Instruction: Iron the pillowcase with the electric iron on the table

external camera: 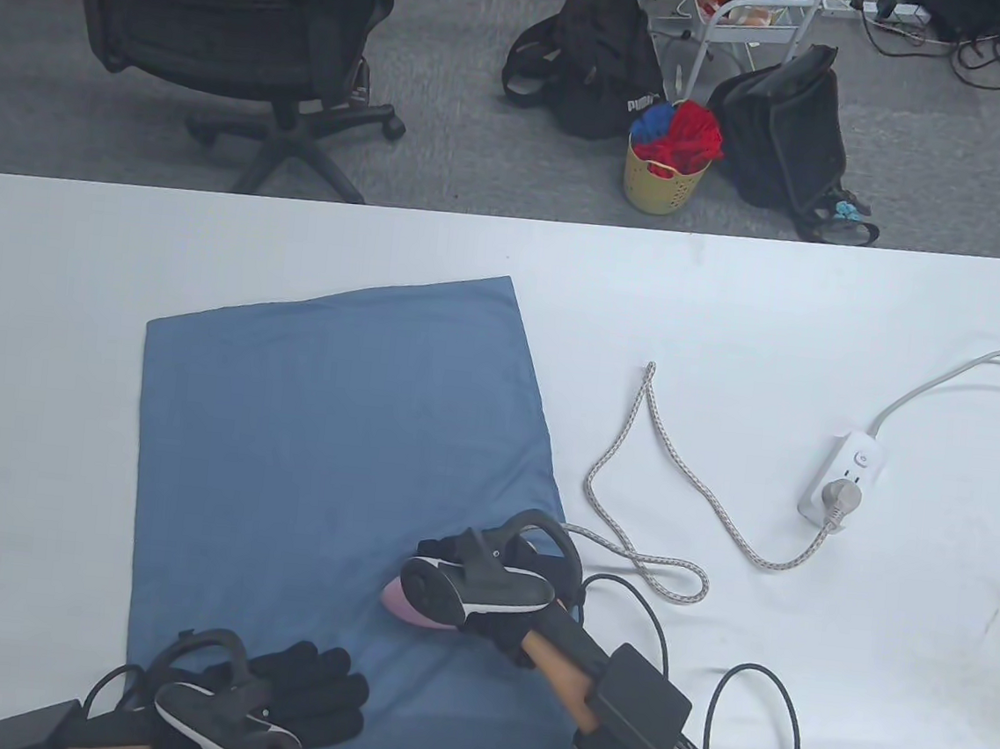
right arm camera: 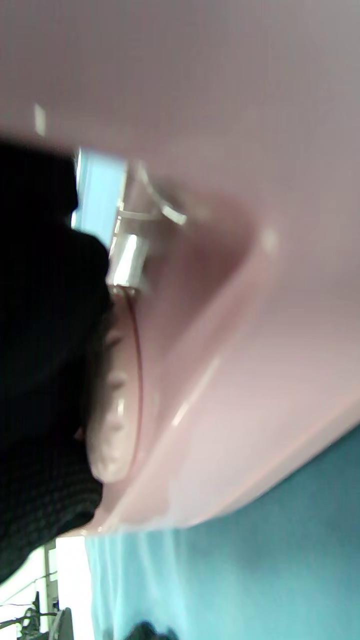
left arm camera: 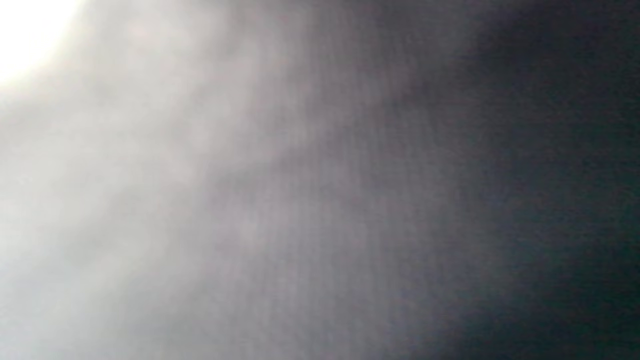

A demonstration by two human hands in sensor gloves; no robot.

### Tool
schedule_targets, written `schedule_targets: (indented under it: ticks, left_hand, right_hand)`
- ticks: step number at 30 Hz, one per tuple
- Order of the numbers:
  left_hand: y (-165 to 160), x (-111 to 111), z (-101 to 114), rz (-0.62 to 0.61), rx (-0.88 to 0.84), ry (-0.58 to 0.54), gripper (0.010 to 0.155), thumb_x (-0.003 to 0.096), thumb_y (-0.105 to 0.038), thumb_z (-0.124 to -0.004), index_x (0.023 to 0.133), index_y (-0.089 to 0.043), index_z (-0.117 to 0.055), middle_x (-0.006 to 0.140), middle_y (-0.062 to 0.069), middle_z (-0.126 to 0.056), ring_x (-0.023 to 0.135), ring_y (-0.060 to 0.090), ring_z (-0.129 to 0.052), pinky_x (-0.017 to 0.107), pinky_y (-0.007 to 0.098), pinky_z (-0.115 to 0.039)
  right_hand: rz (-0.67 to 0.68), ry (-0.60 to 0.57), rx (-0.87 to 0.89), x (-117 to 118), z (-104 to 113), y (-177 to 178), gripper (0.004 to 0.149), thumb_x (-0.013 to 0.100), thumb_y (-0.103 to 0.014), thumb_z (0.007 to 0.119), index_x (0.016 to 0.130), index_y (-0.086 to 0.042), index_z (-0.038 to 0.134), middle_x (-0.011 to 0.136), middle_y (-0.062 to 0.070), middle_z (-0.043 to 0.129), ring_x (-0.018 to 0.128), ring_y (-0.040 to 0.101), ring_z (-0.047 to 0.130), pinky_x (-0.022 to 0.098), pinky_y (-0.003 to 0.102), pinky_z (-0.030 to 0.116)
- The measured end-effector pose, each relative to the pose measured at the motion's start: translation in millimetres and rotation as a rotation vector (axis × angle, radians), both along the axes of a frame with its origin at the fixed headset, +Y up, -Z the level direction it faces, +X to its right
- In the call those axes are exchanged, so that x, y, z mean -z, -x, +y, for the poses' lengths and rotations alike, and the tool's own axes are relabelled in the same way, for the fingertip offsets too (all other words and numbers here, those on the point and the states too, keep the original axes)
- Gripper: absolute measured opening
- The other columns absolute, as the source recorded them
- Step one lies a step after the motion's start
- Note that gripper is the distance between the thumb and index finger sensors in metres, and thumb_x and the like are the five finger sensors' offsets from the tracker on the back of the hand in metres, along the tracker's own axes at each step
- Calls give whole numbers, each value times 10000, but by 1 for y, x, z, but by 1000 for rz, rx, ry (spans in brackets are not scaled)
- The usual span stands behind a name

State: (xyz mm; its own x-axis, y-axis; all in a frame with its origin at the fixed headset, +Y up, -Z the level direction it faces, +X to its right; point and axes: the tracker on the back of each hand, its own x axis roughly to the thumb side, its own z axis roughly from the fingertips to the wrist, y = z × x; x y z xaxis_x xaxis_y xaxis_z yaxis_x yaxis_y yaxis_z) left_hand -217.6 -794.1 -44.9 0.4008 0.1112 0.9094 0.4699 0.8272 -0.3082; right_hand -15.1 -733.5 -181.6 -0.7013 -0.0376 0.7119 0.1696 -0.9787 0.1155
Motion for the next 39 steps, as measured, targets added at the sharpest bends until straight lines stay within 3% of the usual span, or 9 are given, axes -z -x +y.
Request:
schedule_targets:
  ticks: [18,25,27,30,34,36,39]
  left_hand:
    - [2,3,-1,25,6,25,736,519,-532,-523,1060,-378,-49,1171,-9,89,1055,344,41,787,522,-115]
    - [2,3,0,26,15,17,736,518,-531,-526,1059,-381,-51,1172,-11,84,1058,345,34,789,522,-123]
    - [2,2,1,21,10,6,729,525,-529,-522,1065,-374,-57,1177,0,73,1060,351,23,789,520,-129]
    - [4,3,4,39,-38,-10,717,527,-548,-482,1070,-363,-52,1183,15,61,1063,356,8,790,517,-141]
    - [6,7,3,88,-60,1,719,527,-552,-478,1071,-357,-49,1182,21,64,1060,359,12,789,512,-138]
    - [6,6,-3,68,-16,-13,720,533,-545,-487,1070,-358,-46,1178,19,73,1057,358,16,789,507,-134]
    - [5,6,-4,67,2,-1,716,530,-540,-461,1056,-358,-10,1159,16,117,1041,358,61,780,511,-103]
  right_hand:
    - [-283,13,10,82,-1,-26,344,425,-406,812,687,-185,829,424,-37,897,201,66,941,250,340,869]
    - [-329,46,2,92,2,-27,346,429,-396,820,694,-173,831,427,-26,905,208,82,952,260,356,870]
    - [-286,36,-6,84,7,-19,347,428,-391,834,689,-162,844,423,-18,911,203,87,954,253,362,868]
    - [-112,42,22,51,19,13,347,434,-401,827,694,-172,840,429,-31,910,208,75,958,259,352,873]
    - [100,43,-36,6,14,62,350,428,-418,818,692,-189,841,433,-46,914,214,63,968,264,343,881]
    - [144,25,-86,-2,5,79,350,419,-417,804,687,-194,829,426,-54,909,204,56,967,259,338,886]
    - [109,4,14,5,1,80,349,426,-408,812,683,-173,830,414,-42,902,185,58,947,235,333,876]
